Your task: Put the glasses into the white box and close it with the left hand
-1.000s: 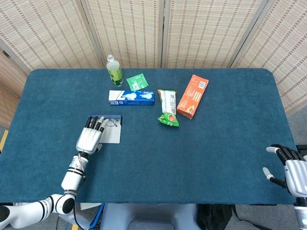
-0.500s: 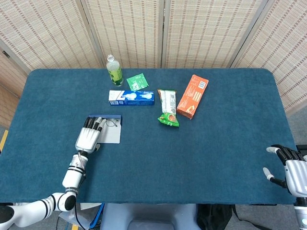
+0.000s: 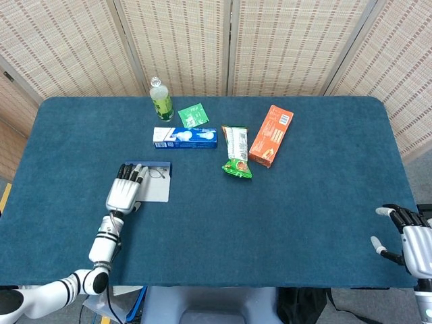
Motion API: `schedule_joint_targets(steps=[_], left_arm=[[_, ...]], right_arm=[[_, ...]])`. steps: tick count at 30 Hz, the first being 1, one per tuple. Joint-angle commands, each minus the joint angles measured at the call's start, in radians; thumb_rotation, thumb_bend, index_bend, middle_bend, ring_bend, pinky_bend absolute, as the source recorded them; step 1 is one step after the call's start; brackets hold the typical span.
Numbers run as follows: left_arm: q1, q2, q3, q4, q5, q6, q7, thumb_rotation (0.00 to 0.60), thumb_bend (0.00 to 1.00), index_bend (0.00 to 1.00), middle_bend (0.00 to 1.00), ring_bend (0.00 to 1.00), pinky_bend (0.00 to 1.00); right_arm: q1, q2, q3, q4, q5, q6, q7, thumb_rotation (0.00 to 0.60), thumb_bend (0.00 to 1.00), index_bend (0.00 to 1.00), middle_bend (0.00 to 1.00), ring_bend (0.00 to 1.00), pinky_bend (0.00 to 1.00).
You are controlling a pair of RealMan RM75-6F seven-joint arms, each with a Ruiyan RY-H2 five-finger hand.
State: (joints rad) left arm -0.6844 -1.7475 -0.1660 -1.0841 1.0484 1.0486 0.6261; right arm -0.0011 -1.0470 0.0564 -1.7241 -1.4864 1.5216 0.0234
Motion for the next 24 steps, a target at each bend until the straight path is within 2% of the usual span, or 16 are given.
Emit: schedule_joint_targets(steps=[1,11,24], left_arm=[[0.0,-0.002,-0.003,0.005,-0.004,-0.005,-0.001,0.6,0.2,0.0,0.0,0.0,0.0],[-0.003,-0.011,-0.01,0.014,-0.002,-0.01,-0.004,0.6,0.2,0.0,0.0,0.0,0.0],[-0.014,-0.041,-0.044,0.099,0.018,-0.001,-0.077,0.6,0.2,0.04,0.0,0.0,0.0]], right_arm=[[-0.001,0.0,0.0,-0.001,0.001,0.0,0.0,0.6,0.26,0.29,0.25,0.23,0.23],[-0.004,0.0,-0.001,0.002,0.002,0.003,0.003,0.6,0.26,0.29,0.25,0.23,0.23],[-0.008,-0.001,-0.001,0.007,0.002,0.007,0.009,0.6,0.26,0.29,0.25,0.23,0.23]])
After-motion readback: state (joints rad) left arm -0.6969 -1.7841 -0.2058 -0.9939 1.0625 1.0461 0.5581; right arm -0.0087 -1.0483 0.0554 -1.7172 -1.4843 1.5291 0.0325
